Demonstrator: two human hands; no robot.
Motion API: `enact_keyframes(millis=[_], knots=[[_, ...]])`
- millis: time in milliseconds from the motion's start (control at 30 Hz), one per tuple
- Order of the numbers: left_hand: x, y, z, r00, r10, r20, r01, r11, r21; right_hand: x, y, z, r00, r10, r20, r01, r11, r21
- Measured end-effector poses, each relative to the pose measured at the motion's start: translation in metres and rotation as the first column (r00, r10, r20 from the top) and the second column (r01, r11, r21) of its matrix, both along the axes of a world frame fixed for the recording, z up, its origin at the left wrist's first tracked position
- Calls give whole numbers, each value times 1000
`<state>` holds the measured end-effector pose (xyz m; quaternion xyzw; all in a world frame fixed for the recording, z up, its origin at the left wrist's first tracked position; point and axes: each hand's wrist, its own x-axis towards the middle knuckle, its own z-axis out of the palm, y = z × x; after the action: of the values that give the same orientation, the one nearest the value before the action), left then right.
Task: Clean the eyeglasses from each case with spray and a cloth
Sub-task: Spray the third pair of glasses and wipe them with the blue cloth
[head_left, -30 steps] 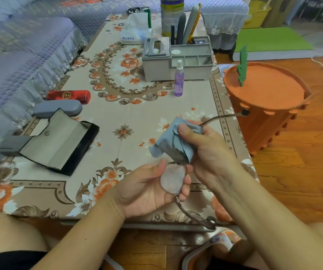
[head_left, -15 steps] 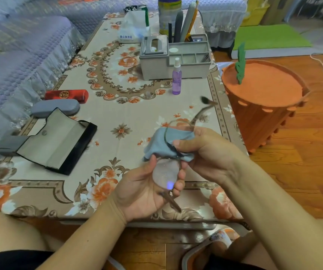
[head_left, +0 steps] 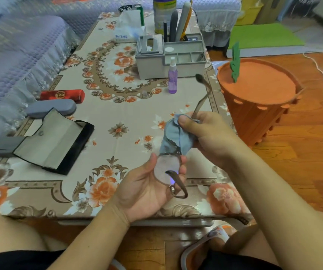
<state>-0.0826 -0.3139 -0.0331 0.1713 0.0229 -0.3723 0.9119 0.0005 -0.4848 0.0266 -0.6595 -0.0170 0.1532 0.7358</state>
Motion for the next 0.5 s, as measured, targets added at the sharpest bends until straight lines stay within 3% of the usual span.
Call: enact_keyframes(millis=[167, 333, 500], knots=[[0, 20, 4, 995, 4, 98, -16, 993, 117, 5, -17, 3, 996, -5, 84, 8, 999, -45], [-5, 50, 1, 991, 110, 77, -116, 990, 80, 26, -51, 2, 971, -233, 57, 234, 972, -21], [-5, 55, 3, 987, 143, 69, -148, 986, 79, 21, -39, -7, 972, -234, 19, 235, 967, -99]])
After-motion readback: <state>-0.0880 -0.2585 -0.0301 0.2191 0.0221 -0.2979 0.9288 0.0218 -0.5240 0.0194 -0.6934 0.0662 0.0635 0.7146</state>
